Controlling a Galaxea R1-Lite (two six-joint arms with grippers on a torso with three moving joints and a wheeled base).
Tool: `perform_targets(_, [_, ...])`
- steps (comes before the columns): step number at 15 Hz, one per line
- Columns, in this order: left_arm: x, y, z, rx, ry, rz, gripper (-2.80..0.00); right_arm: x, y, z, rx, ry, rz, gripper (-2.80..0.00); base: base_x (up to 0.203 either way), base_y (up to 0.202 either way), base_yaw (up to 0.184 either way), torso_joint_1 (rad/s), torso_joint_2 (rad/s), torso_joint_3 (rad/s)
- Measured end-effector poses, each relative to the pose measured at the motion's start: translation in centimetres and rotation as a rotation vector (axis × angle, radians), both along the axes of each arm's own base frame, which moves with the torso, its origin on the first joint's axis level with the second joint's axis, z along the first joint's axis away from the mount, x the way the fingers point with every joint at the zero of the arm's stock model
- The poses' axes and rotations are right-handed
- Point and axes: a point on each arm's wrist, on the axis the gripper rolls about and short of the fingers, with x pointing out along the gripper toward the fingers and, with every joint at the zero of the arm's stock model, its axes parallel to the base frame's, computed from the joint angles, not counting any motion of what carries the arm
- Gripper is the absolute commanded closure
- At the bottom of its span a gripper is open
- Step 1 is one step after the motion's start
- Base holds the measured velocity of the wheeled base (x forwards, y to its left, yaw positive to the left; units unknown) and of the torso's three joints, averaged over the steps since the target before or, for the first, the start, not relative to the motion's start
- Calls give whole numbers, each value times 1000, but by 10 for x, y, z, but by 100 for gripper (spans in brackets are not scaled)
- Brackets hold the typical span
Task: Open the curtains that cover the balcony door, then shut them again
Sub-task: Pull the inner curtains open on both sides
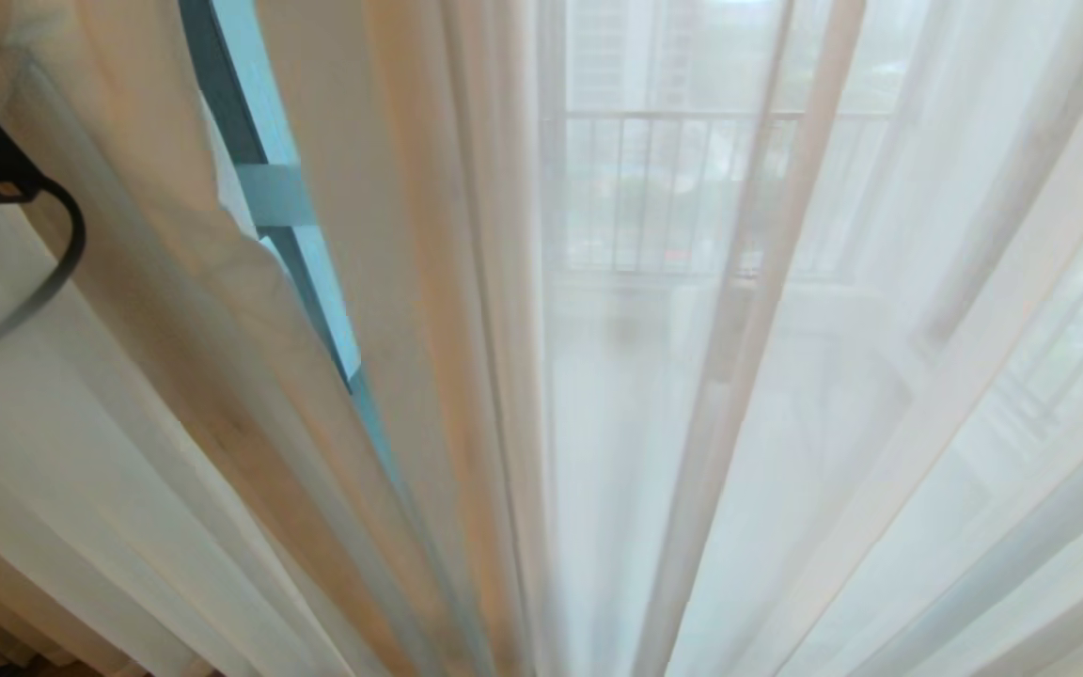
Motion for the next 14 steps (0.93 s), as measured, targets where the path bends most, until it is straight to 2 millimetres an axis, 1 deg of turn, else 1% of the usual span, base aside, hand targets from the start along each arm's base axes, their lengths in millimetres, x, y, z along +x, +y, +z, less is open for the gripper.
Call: perform_targets(14, [2,0,0,0,1,-1,0,0,0,0,0,0,1,0,0,184,1,2,1,3])
